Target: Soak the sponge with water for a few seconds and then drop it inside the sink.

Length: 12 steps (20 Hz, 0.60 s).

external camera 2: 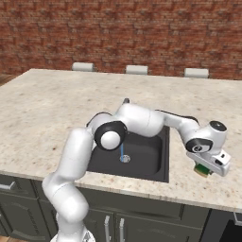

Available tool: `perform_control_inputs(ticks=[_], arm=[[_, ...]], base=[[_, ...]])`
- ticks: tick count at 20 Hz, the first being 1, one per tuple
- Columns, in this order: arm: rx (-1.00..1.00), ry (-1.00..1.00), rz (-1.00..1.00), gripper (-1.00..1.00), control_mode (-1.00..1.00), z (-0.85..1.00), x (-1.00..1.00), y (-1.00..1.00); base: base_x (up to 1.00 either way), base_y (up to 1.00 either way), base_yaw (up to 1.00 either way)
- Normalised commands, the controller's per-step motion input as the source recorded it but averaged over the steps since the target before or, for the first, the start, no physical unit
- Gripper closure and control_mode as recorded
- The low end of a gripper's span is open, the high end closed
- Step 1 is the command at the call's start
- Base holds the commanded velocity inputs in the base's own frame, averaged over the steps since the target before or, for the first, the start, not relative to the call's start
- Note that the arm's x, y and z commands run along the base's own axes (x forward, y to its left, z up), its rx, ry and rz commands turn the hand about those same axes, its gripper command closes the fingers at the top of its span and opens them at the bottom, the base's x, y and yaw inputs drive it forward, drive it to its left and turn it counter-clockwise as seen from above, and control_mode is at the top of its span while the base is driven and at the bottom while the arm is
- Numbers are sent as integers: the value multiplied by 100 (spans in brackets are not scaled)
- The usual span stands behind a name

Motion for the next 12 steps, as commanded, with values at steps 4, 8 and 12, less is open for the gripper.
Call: perform_control_inputs(ticks=[4,8,12], arm=[[0,-3,13,100,-100,9,-29,49],[0,-6,14,100,-100,33,-31,52],[0,-8,12,100,-100,31,-6,43]], base=[[0,0,0],[0,0,0],[0,0,0]])
